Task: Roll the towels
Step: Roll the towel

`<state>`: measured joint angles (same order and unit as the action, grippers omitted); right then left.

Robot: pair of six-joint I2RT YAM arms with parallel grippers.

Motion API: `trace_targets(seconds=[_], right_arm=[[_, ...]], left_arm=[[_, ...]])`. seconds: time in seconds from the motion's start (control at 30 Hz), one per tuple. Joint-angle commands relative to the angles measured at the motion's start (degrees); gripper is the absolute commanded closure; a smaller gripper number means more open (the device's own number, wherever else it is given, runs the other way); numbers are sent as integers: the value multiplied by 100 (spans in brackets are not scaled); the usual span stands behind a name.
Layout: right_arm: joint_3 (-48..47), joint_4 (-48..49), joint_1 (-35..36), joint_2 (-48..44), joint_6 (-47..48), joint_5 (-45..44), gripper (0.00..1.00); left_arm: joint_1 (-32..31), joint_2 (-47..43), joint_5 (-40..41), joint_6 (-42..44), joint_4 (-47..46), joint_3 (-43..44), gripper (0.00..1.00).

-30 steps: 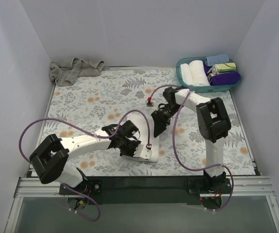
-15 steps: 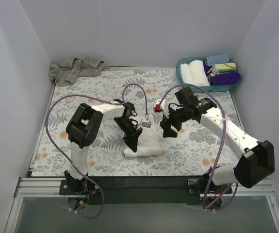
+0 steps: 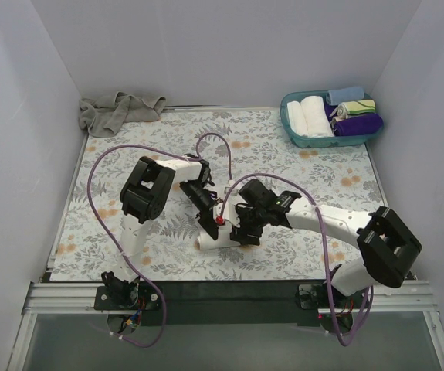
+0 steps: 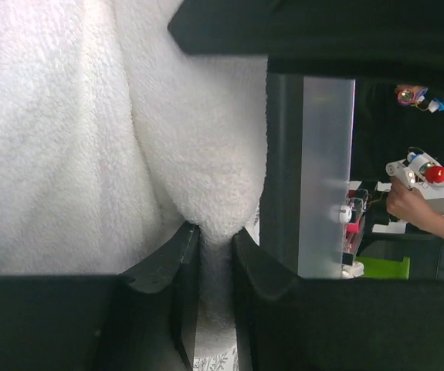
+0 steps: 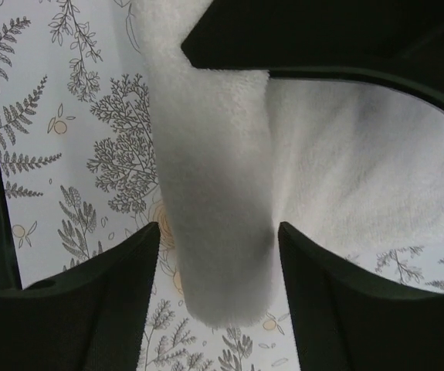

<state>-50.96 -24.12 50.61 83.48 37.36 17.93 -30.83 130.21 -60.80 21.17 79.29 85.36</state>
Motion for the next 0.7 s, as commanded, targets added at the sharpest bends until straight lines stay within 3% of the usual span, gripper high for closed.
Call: trace_targets(seconds=[0.0, 0.07, 0.1, 0.17, 0.3, 0.53, 0.57, 0.67], right_arm=[[148, 856, 142, 247, 16, -9, 51], [174, 848, 151, 457, -27, 175, 68], [191, 839, 142, 502, -62, 228, 84], [165, 691, 151, 625, -132, 412, 98], [-19, 137, 142, 661, -291, 816, 99], [-642, -1032, 142, 968, -879, 1194, 99], [-800, -1094, 125, 1125, -993, 1265, 99], [-1073, -1358, -7, 1591, -1345, 1791, 99]], left_arm=[[-2, 171, 639, 300, -783, 24, 84], [42, 14, 639, 256, -941, -19, 78], [68, -100, 656, 213, -1046, -54, 75], [173, -346, 683, 20, -1450, -239, 66], [498, -1171, 770, -113, -1811, -432, 58], [1543, -1911, 833, 36, -1636, -266, 55], [1649, -2016, 798, 45, -1627, -283, 42], [1966, -2674, 683, -51, -1854, -520, 41]])
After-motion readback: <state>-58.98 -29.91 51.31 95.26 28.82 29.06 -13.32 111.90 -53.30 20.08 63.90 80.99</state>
